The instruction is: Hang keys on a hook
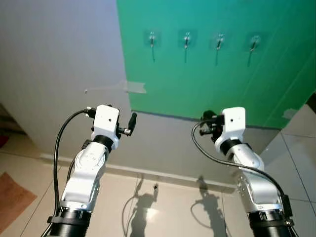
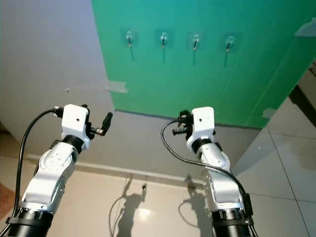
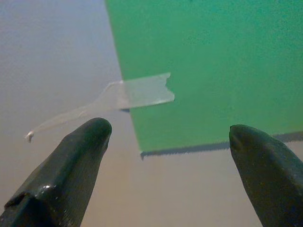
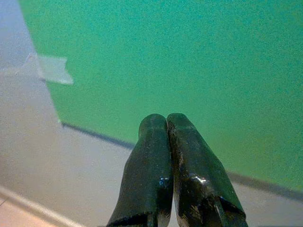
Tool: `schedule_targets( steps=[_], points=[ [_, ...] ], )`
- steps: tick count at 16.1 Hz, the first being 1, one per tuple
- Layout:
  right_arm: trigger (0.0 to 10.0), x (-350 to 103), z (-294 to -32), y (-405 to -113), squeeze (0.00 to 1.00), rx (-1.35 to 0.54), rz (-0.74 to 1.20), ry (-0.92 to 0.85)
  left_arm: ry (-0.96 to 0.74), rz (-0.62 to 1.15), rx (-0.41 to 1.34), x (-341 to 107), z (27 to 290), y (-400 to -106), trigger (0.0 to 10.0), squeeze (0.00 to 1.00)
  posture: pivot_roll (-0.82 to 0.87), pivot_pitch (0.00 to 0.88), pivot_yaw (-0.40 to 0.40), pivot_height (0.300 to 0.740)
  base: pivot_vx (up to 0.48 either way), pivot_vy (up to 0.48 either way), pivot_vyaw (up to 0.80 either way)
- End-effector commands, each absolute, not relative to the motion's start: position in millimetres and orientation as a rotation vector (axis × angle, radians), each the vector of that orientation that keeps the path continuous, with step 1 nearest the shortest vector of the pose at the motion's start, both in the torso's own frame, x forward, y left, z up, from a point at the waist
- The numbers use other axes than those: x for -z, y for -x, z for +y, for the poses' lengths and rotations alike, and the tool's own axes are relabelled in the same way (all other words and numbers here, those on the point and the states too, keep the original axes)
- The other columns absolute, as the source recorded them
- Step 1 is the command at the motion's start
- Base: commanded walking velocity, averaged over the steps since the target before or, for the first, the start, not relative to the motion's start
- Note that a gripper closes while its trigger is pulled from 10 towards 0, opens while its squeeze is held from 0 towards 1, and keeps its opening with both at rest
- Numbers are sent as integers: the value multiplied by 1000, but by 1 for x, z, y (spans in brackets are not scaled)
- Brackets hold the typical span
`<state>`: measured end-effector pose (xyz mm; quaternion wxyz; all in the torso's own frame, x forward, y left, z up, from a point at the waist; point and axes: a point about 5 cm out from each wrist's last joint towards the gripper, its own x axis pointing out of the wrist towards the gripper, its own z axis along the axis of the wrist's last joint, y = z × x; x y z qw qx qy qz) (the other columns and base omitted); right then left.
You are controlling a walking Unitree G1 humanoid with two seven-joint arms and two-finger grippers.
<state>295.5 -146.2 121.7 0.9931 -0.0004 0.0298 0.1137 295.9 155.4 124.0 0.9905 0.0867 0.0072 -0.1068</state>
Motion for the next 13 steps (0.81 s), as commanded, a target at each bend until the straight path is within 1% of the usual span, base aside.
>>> schedule_targets(
  steps=[1, 2, 8, 13],
  points=[
    [10000, -134, -147, -299, 0, -223, 11, 11, -178, -11, 228, -131, 153, -297, 10000, 0, -99, 0, 4, 740, 322, 0, 800],
    [10000, -135, -147, -299, 0, -225, 5, 6, -177, -11, 234, -130, 151, -297, 10000, 0, -99, 0, 6, 740, 326, 0, 800],
    [10000, -136, -141, -297, 0, -270, -11, -44, -183, -15, 244, -131, 149, -298, 10000, 0, -94, 0, 8, 740, 328, 0, 0],
    [10000, -138, -134, -293, 0, -336, -32, 6, -190, -15, 249, -131, 152, -296, 10000, 0, -92, 0, 15, 740, 325, 0, 0]
  ],
)
